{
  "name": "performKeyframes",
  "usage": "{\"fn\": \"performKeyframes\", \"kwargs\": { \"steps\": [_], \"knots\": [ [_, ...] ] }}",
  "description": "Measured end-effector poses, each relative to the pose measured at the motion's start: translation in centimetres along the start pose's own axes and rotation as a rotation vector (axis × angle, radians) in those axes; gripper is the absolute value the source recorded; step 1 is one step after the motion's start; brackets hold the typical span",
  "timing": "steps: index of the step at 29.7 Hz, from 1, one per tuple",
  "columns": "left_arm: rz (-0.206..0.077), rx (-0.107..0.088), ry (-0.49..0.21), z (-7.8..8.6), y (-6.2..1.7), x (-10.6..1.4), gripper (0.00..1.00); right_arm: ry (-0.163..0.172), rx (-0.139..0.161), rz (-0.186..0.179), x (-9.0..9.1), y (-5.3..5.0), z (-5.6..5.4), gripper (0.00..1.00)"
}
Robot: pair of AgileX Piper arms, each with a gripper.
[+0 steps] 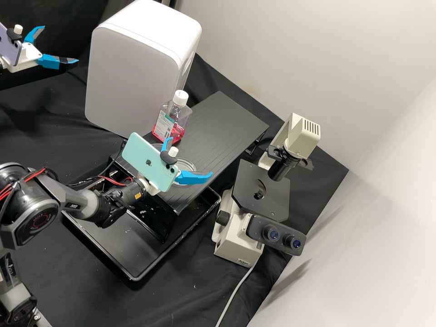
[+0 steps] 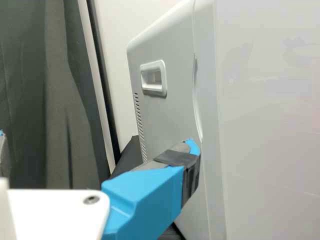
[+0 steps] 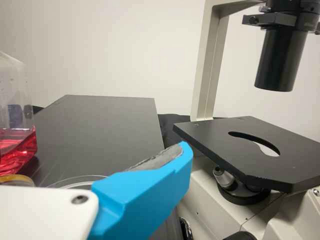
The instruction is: Place the lid on the petri dish
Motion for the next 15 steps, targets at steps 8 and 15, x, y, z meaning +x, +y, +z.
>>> {"fn": "performKeyframes", "kwargs": {
  "steps": [8, 15],
  "knots": [
    [0.000, 0.000, 0.000, 0.00, 0.00, 0.00, 1.00, 0.000, 0.000, 0.000, 0.00, 0.00, 0.00, 1.00],
    [-0.001, 0.000, -0.005, 0.14, -0.02, 0.00, 1.00, 0.000, 0.000, 0.000, 0.00, 0.00, 0.00, 1.00]
  ]
}}
